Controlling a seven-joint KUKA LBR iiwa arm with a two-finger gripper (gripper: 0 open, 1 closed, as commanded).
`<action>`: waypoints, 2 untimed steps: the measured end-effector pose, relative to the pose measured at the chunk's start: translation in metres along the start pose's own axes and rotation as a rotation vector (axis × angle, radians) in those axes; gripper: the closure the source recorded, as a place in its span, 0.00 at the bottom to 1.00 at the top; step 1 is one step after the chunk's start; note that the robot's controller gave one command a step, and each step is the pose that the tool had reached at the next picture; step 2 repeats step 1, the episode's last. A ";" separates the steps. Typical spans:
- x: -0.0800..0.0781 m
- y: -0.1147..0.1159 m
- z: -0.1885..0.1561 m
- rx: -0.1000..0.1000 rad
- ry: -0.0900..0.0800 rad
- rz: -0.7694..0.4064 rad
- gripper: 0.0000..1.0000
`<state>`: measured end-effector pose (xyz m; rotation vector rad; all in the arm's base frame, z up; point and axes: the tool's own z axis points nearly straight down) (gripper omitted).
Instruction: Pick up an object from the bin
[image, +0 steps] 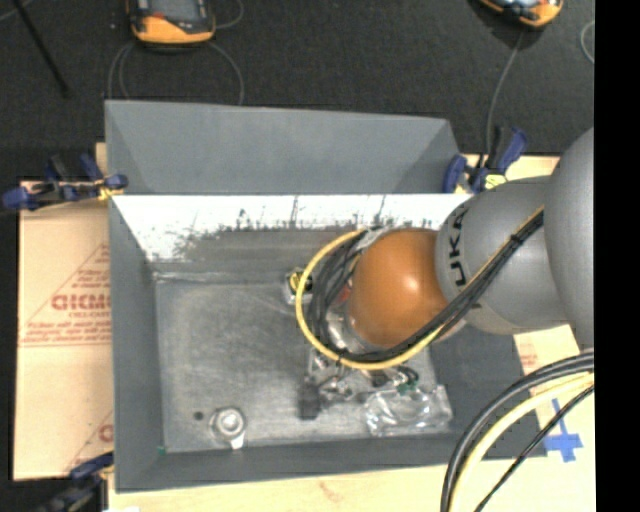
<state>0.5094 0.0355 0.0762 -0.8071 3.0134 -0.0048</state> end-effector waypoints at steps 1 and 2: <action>0.001 -0.014 -0.188 -0.006 0.011 -0.362 1.00; 0.001 -0.014 -0.188 -0.006 0.011 -0.362 1.00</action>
Offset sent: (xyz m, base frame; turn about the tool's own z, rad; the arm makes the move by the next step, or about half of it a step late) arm -0.0005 -0.0131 0.1842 -0.3644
